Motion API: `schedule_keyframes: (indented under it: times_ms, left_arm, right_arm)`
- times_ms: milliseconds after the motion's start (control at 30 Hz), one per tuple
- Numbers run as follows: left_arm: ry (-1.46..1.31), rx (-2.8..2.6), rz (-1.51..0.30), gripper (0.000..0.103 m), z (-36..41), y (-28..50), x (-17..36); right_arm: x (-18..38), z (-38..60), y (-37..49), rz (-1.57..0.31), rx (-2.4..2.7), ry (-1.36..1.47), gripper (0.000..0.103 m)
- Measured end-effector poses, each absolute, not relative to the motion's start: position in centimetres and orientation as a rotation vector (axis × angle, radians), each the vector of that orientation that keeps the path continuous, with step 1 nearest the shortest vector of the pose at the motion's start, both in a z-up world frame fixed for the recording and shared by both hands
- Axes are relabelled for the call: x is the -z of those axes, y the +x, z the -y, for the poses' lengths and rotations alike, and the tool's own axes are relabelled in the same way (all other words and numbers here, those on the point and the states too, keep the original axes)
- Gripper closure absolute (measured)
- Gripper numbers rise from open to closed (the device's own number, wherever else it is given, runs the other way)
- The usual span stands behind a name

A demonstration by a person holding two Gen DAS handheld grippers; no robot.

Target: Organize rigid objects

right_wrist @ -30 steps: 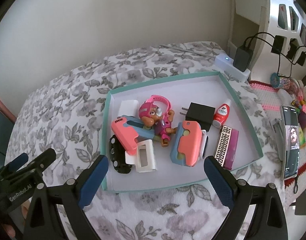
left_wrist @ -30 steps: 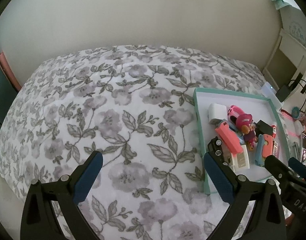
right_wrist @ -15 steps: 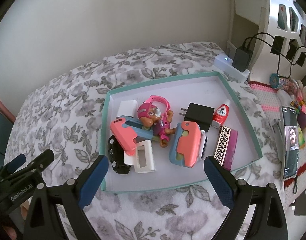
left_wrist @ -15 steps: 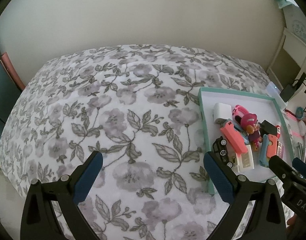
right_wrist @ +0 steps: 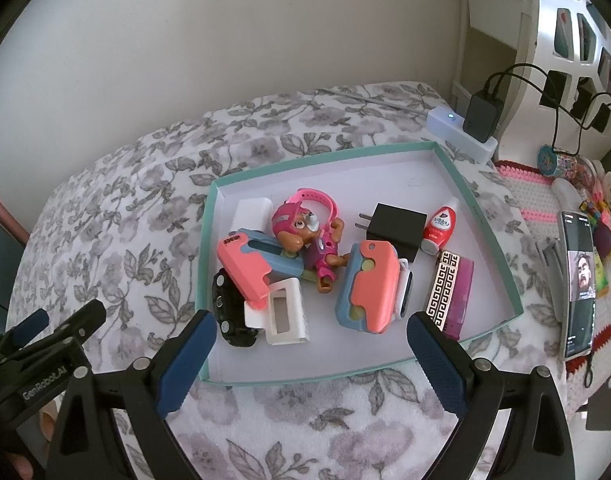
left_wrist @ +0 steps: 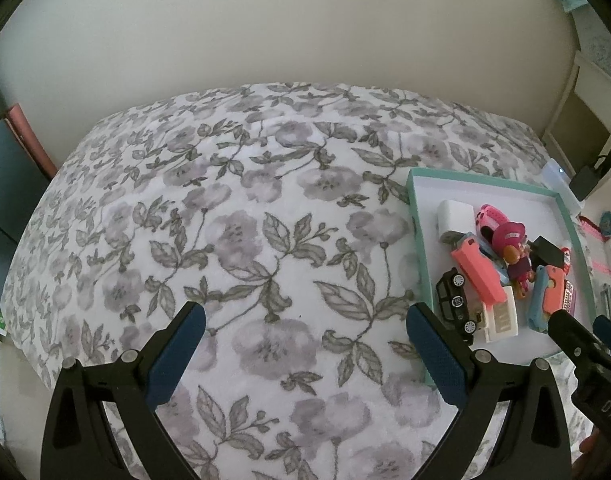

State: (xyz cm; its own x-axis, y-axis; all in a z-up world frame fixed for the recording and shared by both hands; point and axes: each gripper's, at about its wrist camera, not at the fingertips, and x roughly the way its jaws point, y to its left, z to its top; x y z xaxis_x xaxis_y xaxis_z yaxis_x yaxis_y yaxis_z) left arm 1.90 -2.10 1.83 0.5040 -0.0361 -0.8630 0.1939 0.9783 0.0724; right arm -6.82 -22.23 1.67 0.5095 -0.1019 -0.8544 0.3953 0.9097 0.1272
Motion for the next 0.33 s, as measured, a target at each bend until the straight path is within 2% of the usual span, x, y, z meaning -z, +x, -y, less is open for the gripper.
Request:
schedule_keyframes:
  times_ms: [333]
  left_arm:
    - [0.160, 0.141, -1.026, 0.003, 1.89, 1.76, -1.80]
  right_arm:
    - [-1.56, 22.21, -6.82, -1.000, 0.304, 0.322, 0.005]
